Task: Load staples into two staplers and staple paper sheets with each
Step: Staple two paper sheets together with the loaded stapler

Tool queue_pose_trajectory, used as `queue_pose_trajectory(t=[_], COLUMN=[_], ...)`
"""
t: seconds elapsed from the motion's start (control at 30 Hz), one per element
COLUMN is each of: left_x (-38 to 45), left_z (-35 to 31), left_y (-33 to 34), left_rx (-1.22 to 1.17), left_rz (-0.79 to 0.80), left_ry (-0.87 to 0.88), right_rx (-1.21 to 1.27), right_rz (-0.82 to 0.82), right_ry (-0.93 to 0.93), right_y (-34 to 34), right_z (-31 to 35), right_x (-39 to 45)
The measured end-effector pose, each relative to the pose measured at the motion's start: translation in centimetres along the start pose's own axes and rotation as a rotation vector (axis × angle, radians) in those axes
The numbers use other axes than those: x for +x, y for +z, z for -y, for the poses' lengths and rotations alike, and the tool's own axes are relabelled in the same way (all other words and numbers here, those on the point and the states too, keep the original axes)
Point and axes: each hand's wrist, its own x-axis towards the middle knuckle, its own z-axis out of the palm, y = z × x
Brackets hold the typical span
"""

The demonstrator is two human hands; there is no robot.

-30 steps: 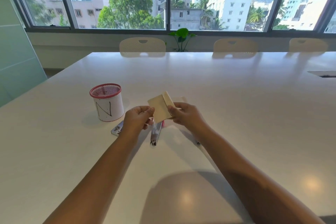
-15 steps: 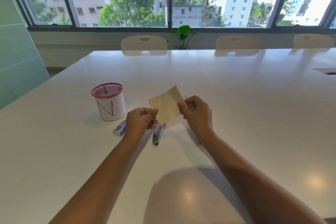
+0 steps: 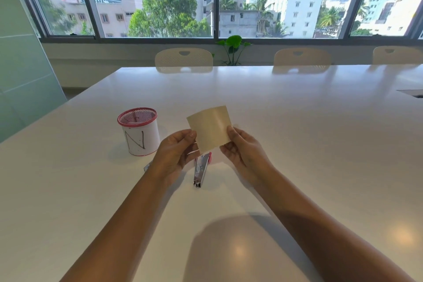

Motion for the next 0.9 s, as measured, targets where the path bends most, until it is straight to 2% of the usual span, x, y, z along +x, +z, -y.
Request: queue_pose_trajectory(t=[0.13,0.23,0.33,0.4,0.5,0.6,0.7,0.9], left_x=[-0.12,0.07,0.05,-0.05,-0.04,-0.04,0.02,-0.16], left_z=[0.38,0.83,0.78,0.69,0.50,0.43,0.60,0.74], left_y=[0.20,-0.02,-0.07,0.07,0.21,0.06,0.05,0.45], left_rx=[0.069,0.062,0.017,0.018,0.168,0.341,0.471,0.488], left_rz=[0.049,0.104,0.217,0.219,0.115,0.066,0.060,0.015], left_ry=[-0.010,0.003,-0.004,0.014,0.073,0.106,0.127,0.058], right_rx=[0.145,0.011,-0.152,-0.326,-0.608,-0.463,-0.431,-0.433], right_rz=[0.045,0.175,0.203,0.181,0.070,0.007,0.070,0.030], right_ry=[0.192,0.303,0.355,0.297,0.074,-0.059,-0.124,-0.137], right_y=[0.30,0.46,0.52,0.50,0.28,0.04,0.06,-0.20], right_z=[-0.05,-0.09,-0.39,-0.66,-0.67,-0.11,0.21,-0.15], right_x=[0.00,-0.38,-0.61,-0.53,-0.38,-0.26,-0.40,-0.09])
